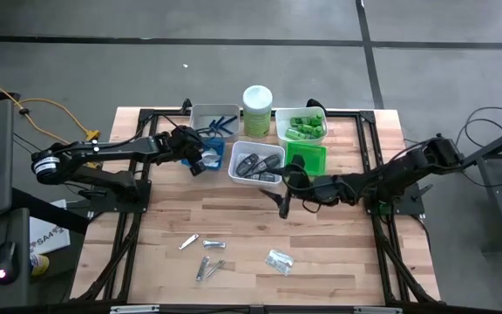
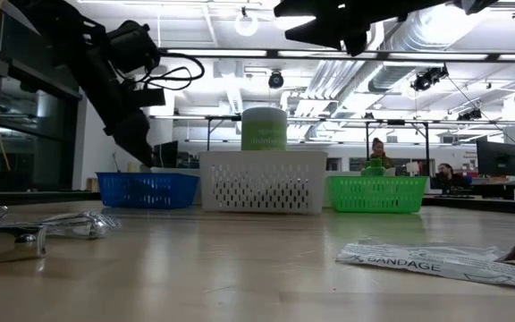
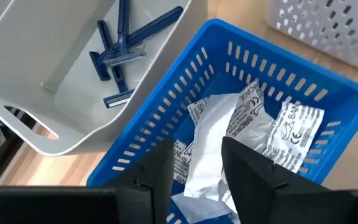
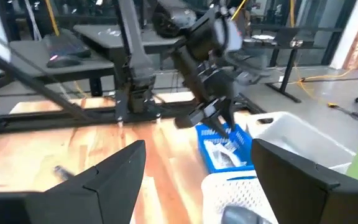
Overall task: Pick & Place Travel size toiletries
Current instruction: Put the white bandage into the blue bin
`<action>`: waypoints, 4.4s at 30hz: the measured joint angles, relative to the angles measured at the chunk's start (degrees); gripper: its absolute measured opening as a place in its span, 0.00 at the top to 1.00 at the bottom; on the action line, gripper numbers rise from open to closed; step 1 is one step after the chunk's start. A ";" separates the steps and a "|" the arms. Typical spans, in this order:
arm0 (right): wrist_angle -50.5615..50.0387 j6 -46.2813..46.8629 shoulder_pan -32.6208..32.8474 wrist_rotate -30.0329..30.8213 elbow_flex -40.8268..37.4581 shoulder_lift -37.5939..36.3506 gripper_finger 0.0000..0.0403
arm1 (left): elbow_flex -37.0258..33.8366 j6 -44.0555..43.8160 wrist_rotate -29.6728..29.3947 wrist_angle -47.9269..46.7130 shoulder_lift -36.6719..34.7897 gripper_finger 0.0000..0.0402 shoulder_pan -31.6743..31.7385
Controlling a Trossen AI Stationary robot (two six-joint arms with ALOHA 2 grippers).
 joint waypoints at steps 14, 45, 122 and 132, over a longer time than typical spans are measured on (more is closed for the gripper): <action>-14.50 8.06 8.31 1.15 0.02 0.00 0.29 | 2.69 -5.82 6.57 -4.73 -5.31 0.72 -0.85; -22.83 18.63 25.05 -7.96 0.04 10.33 0.35 | 2.69 -12.72 5.70 -8.19 -11.78 0.79 -20.31; -24.28 -27.88 25.31 -12.32 0.04 21.00 0.74 | 2.69 -14.28 7.34 -9.86 -13.22 0.79 -20.26; -24.36 -27.56 25.31 -12.24 -0.02 21.07 0.91 | 2.69 -15.49 7.34 -9.86 -13.20 0.79 -20.26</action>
